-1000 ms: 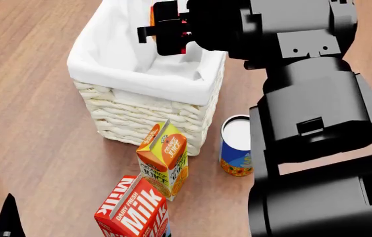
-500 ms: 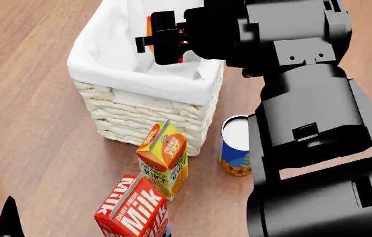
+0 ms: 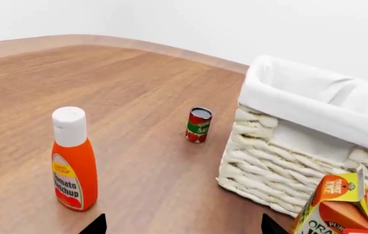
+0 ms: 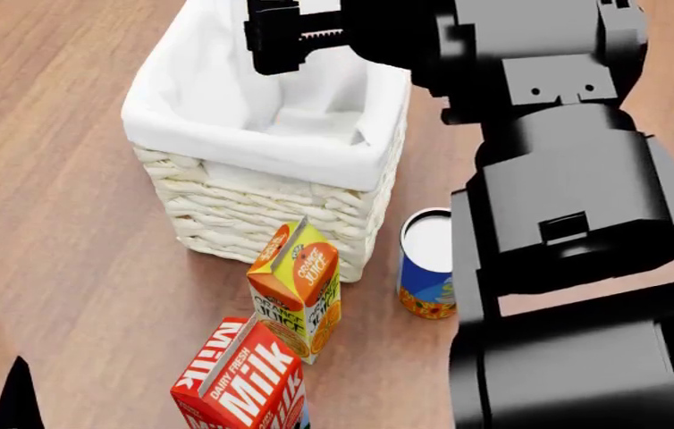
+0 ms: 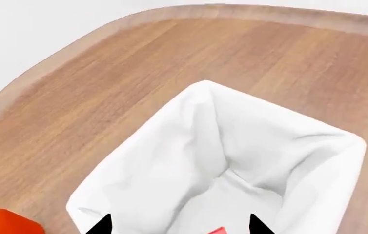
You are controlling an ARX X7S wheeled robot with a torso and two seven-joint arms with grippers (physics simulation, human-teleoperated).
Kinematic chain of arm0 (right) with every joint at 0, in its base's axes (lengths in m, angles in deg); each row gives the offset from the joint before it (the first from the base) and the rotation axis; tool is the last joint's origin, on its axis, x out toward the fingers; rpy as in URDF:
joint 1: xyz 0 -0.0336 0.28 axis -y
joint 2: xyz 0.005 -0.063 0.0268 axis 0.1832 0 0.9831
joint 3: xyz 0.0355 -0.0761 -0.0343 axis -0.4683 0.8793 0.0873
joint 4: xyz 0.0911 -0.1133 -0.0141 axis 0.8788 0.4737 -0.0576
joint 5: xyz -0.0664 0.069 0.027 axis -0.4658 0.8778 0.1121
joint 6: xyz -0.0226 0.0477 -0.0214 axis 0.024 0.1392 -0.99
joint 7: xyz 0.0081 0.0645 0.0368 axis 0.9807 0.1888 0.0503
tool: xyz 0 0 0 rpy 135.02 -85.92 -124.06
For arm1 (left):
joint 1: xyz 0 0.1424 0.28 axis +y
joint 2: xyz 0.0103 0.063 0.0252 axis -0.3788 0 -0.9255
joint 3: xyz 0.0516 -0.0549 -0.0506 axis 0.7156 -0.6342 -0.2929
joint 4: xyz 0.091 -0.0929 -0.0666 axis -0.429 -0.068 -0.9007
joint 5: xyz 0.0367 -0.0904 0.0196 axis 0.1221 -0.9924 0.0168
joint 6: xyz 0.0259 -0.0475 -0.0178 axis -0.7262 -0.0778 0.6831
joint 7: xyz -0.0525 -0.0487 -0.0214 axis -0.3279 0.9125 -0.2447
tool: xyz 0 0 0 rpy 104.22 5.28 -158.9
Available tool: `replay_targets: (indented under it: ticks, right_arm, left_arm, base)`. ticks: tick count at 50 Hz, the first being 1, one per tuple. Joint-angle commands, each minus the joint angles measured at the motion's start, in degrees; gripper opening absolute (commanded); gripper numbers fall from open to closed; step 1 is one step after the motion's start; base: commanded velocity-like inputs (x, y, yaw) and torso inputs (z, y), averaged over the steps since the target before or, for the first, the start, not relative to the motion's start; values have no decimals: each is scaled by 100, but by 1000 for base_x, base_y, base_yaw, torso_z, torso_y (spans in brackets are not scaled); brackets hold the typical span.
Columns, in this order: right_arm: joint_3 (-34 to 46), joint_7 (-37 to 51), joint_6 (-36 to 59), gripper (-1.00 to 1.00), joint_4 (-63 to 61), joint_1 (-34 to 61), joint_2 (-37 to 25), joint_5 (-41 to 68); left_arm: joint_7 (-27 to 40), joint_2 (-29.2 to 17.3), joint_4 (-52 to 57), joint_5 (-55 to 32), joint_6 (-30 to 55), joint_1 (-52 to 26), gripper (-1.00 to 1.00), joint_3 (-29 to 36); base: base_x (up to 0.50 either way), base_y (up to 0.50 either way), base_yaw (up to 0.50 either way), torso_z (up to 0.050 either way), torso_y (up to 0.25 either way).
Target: Pick up the butter and put it in the basket.
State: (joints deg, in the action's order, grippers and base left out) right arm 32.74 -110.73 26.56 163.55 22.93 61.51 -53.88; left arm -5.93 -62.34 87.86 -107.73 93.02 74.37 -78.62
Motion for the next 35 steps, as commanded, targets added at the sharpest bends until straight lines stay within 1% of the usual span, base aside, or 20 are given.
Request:
replay_targets:
  ticks: [1,3,12,14,17,19,28,30,32,34,35]
  right_arm:
    - [-248,-41,-757,100,-3,43,-1,-373]
    - [-395,-72,-968,100,-3,65,-5,-445]
    - [-353,-235,-2012,100,-63,-11,-31,-600]
    - [-296,-103,-1929,100,-683,-269,-157,-609]
    - [-285,367,-1515,100,-2414,-916,-513,-494]
    - [-214,511,-1349,100,-3187,-1197,-677,-507]
    - [-344,1123,-895,100,-5229,-2071,-1184,-352]
    - [-663,1524,-621,100,-5599,-2312,-1242,-160]
    - [-505,1587,-488,100,-6075,-2502,-1433,-250]
    - [-618,1765,-442,100,-6463,-2673,-1555,-222]
    - [-547,1812,-438,100,-6614,-2715,-1632,-308]
  left_arm:
    - [22,-23,13,-29,-12,-4,100,-11]
    - [22,-27,13,-33,-24,1,100,-18]
    - [-9,-45,-29,-11,-81,-6,100,-12]
    - [-22,-53,-44,-4,-97,-10,100,-13]
    - [-47,-65,-63,-6,-129,-11,100,-24]
    - [-60,-72,-75,3,-148,-10,100,-24]
    - [-106,-104,-120,-10,-195,-38,100,-36]
    - [-114,-111,-124,-21,-207,-40,100,-46]
    - [-126,-108,-163,-10,-220,-60,100,-38]
    - [-136,-112,-178,1,-234,-59,100,-35]
    - [-139,-114,-189,-2,-237,-67,100,-37]
  base:
    - [0,0,0,0,0]
    - [0,0,0,0,0]
    - [0,0,0,0,0]
    - [0,0,0,0,0]
    - [0,0,0,0,0]
    - [0,0,0,0,0]
    - [0,0,0,0,0]
    - [0,0,0,0,0]
    - [0,0,0,0,0]
    - [0,0,0,0,0]
    - [0,0,0,0,0]
